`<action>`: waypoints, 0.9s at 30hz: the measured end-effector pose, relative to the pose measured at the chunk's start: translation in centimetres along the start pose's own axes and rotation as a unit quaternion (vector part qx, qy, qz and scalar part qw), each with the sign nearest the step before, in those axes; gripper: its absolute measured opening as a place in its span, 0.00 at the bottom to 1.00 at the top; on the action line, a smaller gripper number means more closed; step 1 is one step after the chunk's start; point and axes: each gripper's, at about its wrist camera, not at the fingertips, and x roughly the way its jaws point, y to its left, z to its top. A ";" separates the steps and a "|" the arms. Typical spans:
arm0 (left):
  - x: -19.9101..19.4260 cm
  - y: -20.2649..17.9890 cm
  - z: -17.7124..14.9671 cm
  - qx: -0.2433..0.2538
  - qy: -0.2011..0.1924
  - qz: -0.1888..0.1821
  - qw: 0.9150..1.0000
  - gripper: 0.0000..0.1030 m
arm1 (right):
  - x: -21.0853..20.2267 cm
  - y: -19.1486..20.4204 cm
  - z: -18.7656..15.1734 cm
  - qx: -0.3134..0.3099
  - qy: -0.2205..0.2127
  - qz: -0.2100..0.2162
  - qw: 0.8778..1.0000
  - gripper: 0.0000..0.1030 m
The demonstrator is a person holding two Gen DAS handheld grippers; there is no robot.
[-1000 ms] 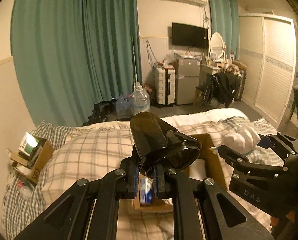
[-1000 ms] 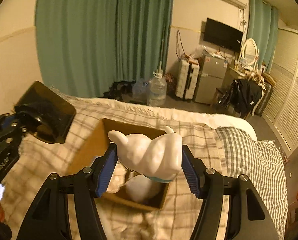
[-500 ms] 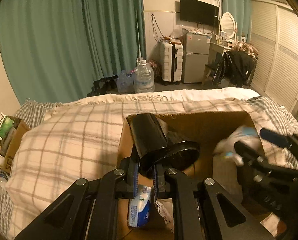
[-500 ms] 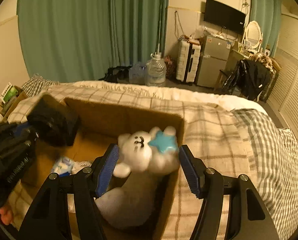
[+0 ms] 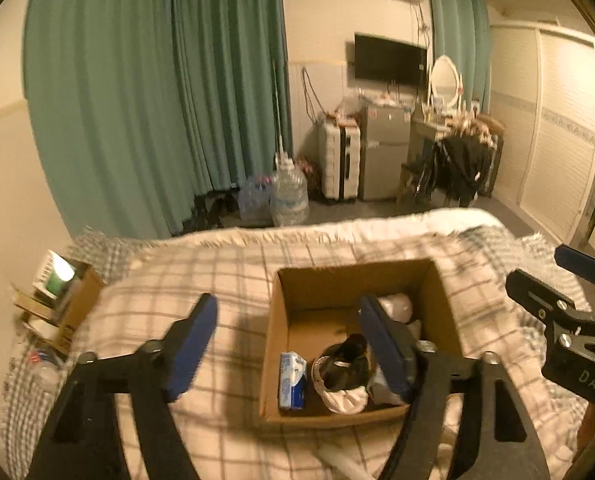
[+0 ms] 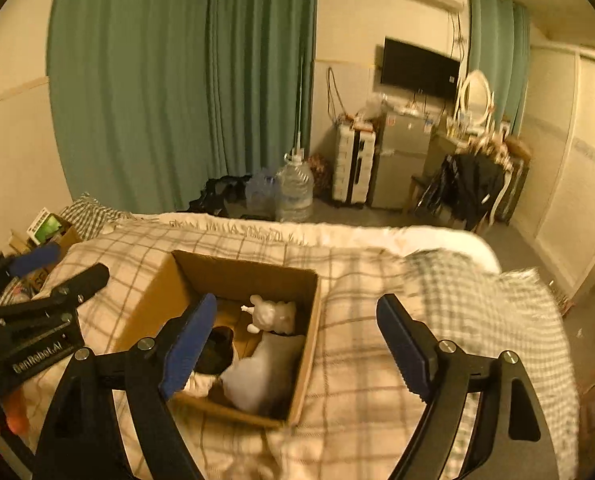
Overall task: Organize objects
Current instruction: 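Carry figurine and black cup into the box and open both tools, then withdraw both open tools from the box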
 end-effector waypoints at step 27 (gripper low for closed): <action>-0.9 0.6 -16.7 -0.041 0.050 0.049 0.997 0.97 | 0.8 3.7 -16.5 -0.041 0.081 -0.017 0.996 0.80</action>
